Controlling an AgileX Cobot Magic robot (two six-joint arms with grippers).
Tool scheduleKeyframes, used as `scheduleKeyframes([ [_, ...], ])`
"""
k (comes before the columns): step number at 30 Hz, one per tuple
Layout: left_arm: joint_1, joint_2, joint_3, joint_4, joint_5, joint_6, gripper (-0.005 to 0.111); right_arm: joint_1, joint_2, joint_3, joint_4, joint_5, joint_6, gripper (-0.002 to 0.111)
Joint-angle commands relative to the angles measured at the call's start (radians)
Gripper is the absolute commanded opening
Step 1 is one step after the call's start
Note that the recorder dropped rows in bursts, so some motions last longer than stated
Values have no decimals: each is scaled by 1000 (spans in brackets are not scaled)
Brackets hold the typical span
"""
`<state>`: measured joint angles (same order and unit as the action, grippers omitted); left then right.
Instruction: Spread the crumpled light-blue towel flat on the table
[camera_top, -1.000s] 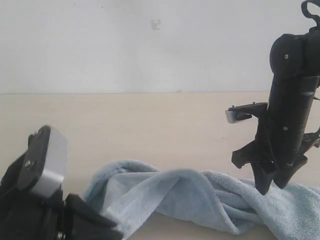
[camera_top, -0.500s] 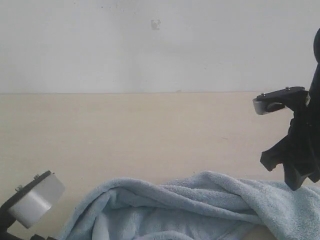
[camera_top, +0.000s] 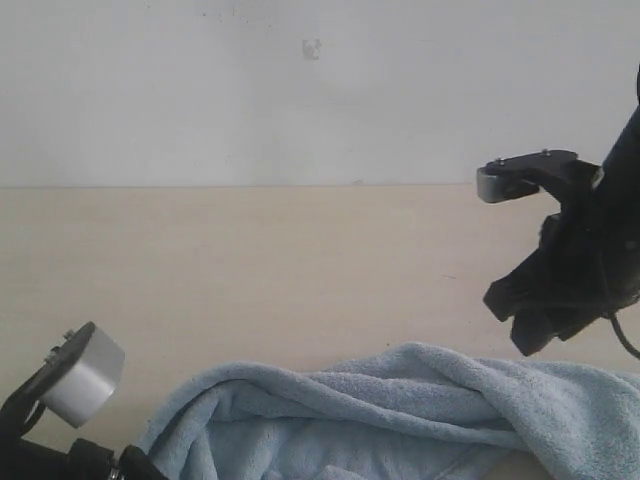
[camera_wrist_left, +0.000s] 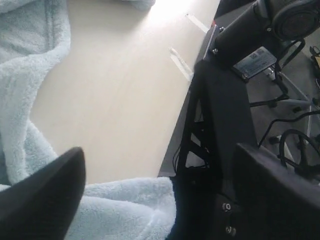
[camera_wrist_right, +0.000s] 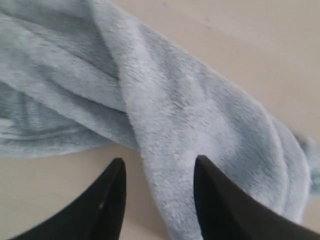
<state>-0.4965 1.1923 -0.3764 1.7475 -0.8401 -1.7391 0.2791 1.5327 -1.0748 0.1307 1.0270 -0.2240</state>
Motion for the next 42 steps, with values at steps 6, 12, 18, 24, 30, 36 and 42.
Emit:
scheduleKeyframes([
  [6, -1, -17, -65, -3, 726, 44, 58, 70, -8, 7, 156, -10, -159, 42],
  [12, -1, -17, 17, -3, 778, 43, 62, 81, -8, 7, 218, -48, -122, 42],
  [18, -1, -17, 99, -3, 795, 20, 71, 81, -8, 7, 220, -53, -116, 42],
  [24, -1, -16, 133, -3, 849, 20, 71, 81, -8, 7, 235, -49, -116, 42],
  [30, -1, 55, 131, -3, 840, 66, 71, 81, -8, 7, 237, -47, -116, 42],
  [36, -1, 154, 89, -3, 728, 88, 71, 81, -8, 7, 237, -47, -116, 42],
  [42, -1, 189, 75, -3, 786, 88, 43, 81, -8, 7, 237, -47, -116, 42],
])
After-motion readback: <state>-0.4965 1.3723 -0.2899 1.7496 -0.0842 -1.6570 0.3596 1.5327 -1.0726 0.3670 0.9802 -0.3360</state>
